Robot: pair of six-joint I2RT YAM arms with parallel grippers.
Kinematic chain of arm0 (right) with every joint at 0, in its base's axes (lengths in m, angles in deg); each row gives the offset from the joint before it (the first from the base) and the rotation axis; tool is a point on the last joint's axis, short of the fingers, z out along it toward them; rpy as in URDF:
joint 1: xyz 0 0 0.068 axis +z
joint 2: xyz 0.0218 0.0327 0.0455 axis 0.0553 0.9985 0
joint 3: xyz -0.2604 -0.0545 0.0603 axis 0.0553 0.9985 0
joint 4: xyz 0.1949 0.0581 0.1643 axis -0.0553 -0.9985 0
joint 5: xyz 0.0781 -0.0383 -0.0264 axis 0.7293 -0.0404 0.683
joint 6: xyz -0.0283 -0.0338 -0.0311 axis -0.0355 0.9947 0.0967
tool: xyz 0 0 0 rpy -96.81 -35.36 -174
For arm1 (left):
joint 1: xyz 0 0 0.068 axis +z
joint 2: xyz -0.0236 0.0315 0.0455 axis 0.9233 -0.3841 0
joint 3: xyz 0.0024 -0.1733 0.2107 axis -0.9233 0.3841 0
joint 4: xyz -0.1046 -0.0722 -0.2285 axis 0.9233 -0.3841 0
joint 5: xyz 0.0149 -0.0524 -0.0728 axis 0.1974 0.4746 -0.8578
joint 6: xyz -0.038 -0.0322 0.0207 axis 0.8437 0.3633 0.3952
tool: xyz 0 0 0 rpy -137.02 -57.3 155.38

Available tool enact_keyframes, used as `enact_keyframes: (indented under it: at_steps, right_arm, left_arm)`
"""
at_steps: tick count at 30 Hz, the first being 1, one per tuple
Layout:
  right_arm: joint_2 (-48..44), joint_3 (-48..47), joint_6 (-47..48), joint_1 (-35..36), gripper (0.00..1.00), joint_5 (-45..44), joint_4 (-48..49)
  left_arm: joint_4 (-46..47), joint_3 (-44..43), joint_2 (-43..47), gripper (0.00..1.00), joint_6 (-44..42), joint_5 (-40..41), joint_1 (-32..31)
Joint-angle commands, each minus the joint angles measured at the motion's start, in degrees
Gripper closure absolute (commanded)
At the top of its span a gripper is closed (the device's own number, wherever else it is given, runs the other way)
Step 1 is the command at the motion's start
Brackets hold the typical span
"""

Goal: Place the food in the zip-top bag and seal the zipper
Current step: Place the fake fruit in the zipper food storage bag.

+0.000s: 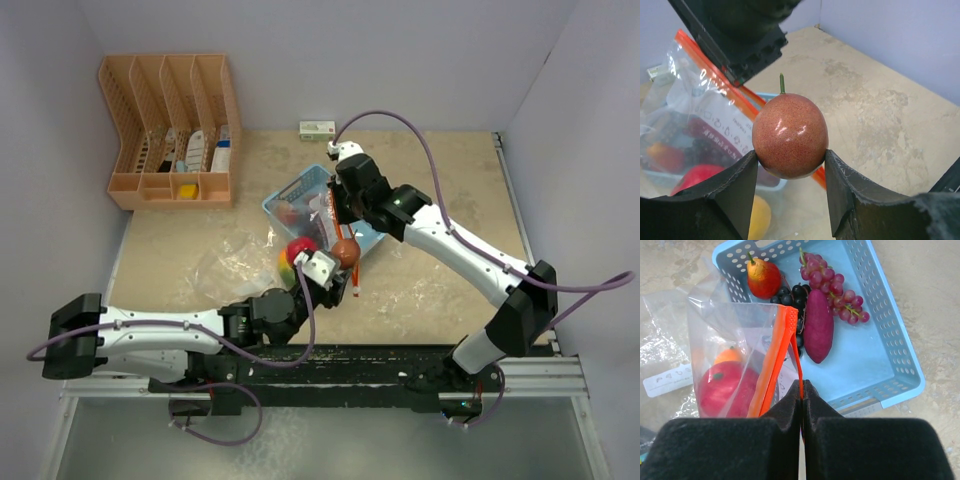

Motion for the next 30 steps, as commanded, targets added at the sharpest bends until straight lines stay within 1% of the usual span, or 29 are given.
enact_keyframes:
  at_steps: [1, 5, 9, 18, 23, 30]
  right_arm:
    - [-1.1, 0.4, -0.3, 0.3, 1.0, -1.4, 2.6]
    - [-0.3, -1.2, -1.7, 1.0, 1.0, -3.6, 2.1]
    - [0.2, -2.5, -2.3, 2.2, 1.0, -4.9, 1.8]
    - [-0.8, -3.3, -3.0, 5.7, 1.0, -7.6, 1.0]
    - [-1.5, -3.0, -3.1, 6.6, 1.0, -9.2, 0.1]
    - [-3.2, -1.0, -3.3, 6.6, 1.0, -11.1, -0.5]
  left_arm:
    - [4.1, -5.9, -1.6, 0.81, 1.5, -1.0, -0.1]
    - [3.5, -8.9, -4.7, 0.82, 4.1, -2.4, -0.1]
    - [4.7, -10.2, -7.8, 0.82, 5.5, -1.9, -0.1]
    - [5.8, -7.4, -10.9, 0.83, 12.9, 7.7, 0.1]
    - [5.2, -6.4, -10.5, 0.83, 13.5, 12.4, 0.2]
    - [-0.1, -2.7, -6.4, 0.83, 17.3, 16.7, 0.6]
